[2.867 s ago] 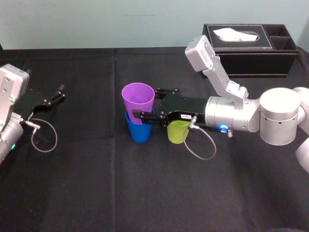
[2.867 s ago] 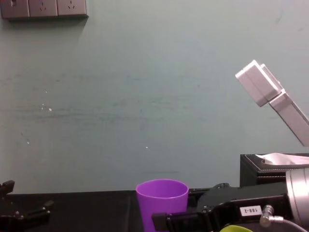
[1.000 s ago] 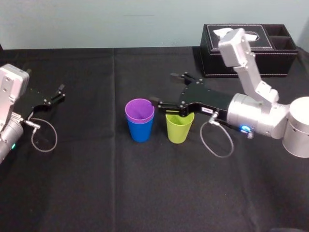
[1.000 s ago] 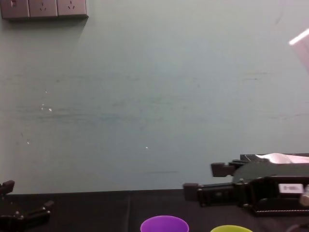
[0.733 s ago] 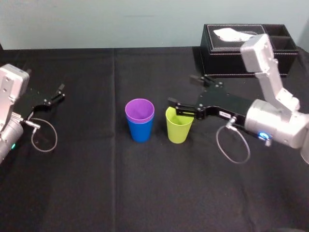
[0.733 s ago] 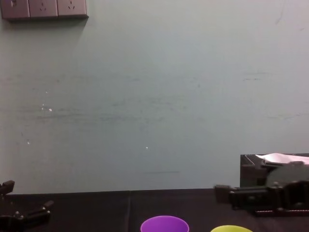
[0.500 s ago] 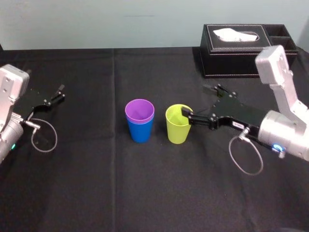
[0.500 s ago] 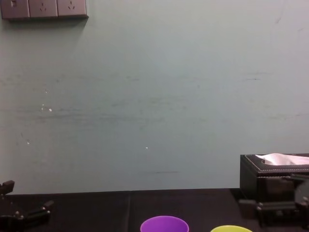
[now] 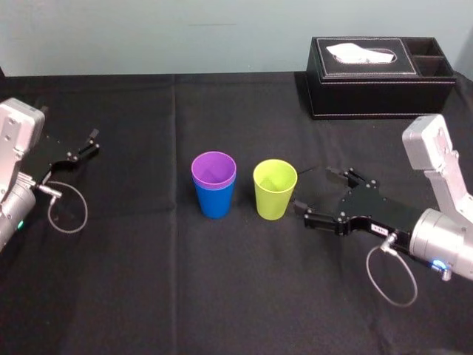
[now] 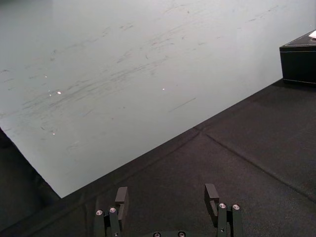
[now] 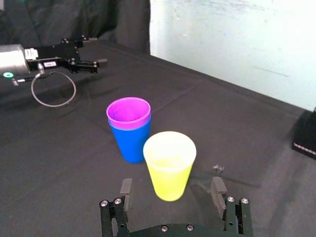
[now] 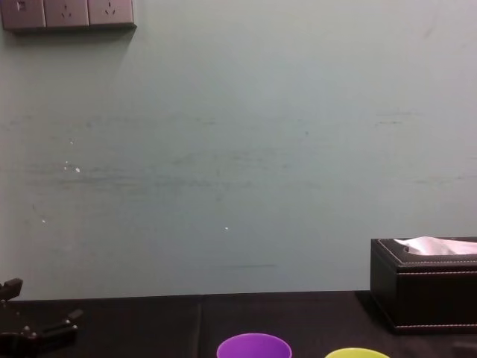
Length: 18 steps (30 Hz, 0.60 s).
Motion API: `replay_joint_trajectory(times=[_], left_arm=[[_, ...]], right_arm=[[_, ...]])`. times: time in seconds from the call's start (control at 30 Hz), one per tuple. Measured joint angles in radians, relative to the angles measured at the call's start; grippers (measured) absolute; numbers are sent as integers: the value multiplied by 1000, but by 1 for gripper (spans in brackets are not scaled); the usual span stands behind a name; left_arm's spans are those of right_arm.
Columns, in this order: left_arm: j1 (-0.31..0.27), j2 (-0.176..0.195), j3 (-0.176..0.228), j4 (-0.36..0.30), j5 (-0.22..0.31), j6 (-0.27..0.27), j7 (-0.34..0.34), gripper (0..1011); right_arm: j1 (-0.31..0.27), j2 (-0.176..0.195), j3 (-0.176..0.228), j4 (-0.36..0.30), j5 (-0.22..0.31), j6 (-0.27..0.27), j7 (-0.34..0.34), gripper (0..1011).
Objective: Stack the three plastic cups sequentially using one hand.
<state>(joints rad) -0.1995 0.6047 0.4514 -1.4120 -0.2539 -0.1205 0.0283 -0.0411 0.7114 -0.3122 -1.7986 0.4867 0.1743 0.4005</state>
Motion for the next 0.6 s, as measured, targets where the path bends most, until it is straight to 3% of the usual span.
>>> replay_joint_trajectory(times=[0.23,0.6], left_arm=[[0,0,0,0,0,0,0,1010],[0,0,0,0,0,0,0,1010]], right_arm=[[-22,-17,8,16,-21,-8,-5,1003],[-10,-58,-16,69,-72,-13,3,1003]])
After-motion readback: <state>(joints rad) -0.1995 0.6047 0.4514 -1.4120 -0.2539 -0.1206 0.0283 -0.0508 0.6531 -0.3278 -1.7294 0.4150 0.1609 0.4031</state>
